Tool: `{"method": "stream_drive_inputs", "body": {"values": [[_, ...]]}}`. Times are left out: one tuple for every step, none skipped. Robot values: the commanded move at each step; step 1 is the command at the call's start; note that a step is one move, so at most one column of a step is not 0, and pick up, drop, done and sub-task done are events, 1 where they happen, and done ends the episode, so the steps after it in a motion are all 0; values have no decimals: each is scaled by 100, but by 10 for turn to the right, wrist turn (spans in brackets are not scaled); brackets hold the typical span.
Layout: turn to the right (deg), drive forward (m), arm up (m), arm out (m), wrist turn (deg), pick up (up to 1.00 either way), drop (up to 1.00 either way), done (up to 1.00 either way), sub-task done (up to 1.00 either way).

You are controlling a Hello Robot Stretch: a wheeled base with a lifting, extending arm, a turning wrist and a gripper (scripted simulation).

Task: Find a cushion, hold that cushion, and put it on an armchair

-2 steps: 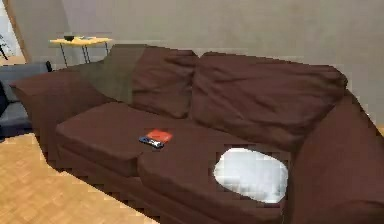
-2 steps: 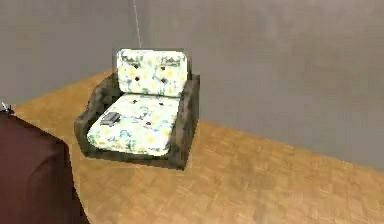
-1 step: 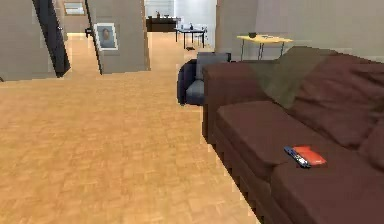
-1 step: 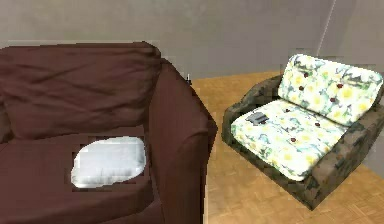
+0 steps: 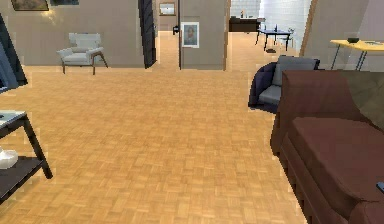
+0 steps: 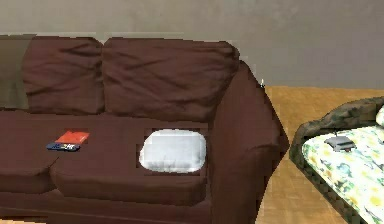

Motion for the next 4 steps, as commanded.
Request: {"method": "stream_drive_inputs", "body": {"values": [[0, 0, 50, 0, 0, 0, 0, 0, 0], [0, 0, 20, 0, 0, 0, 0, 0, 0], [0, 0, 0, 50, 0, 0, 0, 0, 0], [0, 0, 0, 0, 450, 0, 0, 0, 0]]}}
